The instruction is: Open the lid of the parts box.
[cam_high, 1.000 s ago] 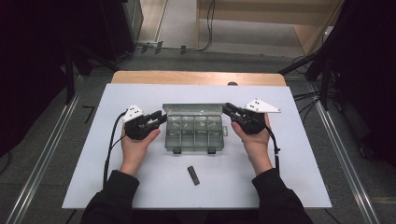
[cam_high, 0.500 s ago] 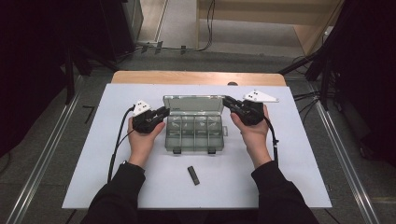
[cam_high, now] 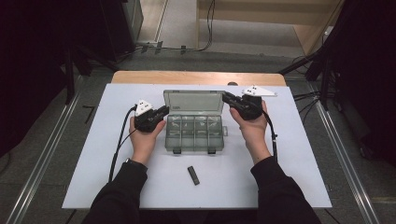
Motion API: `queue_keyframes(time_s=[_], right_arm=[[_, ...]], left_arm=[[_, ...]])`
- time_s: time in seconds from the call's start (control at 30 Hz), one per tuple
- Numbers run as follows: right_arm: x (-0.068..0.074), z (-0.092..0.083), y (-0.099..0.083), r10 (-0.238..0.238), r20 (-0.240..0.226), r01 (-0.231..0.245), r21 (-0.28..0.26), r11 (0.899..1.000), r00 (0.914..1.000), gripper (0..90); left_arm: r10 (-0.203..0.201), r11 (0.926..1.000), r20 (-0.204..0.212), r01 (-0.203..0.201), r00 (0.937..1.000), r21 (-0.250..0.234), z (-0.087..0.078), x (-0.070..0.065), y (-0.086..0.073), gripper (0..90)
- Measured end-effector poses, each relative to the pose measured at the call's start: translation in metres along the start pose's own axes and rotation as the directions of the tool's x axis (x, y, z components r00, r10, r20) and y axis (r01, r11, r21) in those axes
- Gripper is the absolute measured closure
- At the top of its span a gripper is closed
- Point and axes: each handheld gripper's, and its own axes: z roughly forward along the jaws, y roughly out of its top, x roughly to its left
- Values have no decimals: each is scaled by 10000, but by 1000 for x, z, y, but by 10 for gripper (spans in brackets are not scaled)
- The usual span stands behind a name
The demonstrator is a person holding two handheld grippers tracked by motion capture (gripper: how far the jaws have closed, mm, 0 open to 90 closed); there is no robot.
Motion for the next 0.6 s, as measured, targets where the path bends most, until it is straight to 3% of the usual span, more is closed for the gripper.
queue_keyframes(time_s=[0.17,0.43,0.6], right_arm=[[-3,6,0,-7,68,5,229,9997,10000,762],[-9,18,-14,615,40,-616,522,9967,9981,745],[-8,25,-29,968,416,-993,634,9930,9944,747]], left_arm=[[-30,10000,-92,30,10000,14,1,0,1,830],[-322,9995,33,322,9995,17,3,2,2,832],[-522,9986,113,522,9986,41,4,4,2,831]])
